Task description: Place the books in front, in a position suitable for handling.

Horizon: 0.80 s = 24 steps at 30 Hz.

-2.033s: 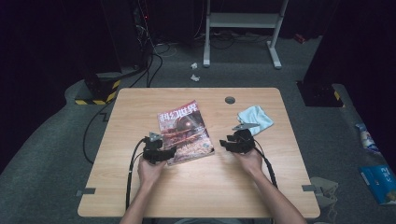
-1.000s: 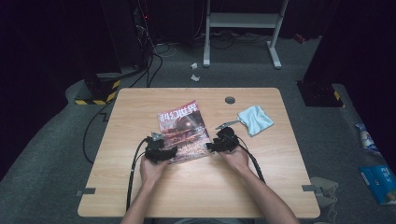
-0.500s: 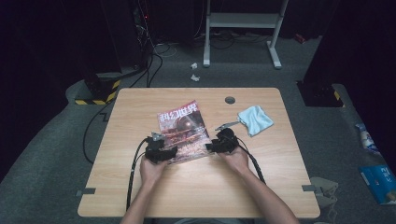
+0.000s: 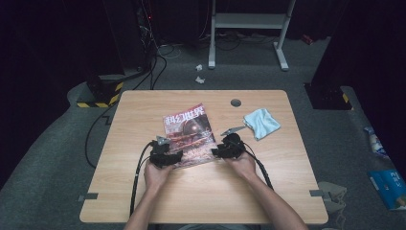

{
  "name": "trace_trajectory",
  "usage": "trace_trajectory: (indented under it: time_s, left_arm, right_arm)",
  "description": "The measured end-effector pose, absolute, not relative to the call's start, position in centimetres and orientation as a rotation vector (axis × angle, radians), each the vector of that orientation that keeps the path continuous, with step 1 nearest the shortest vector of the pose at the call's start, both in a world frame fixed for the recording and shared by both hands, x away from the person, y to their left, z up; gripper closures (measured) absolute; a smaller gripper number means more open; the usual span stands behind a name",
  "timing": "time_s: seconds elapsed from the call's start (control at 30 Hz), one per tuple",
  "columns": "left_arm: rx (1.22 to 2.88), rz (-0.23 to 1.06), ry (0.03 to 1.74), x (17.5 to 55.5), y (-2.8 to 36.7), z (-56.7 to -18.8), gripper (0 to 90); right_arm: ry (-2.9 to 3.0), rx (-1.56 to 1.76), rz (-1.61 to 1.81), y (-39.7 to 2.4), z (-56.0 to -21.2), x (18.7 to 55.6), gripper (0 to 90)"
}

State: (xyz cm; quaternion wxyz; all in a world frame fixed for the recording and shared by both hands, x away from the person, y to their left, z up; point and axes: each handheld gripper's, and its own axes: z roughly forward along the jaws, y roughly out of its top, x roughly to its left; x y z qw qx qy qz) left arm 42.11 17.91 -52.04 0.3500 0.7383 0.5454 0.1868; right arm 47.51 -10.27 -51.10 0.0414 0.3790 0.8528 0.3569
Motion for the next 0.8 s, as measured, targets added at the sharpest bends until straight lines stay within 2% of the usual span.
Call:
trace_trajectory:
  time_s: [0.8]
  left_arm:
    - [1.943,0.462,1.352,41.9,15.9,-52.1,33.2]
  right_arm:
    - [2.592,1.15,1.073,-12.5,-51.0,45.8,57.4]
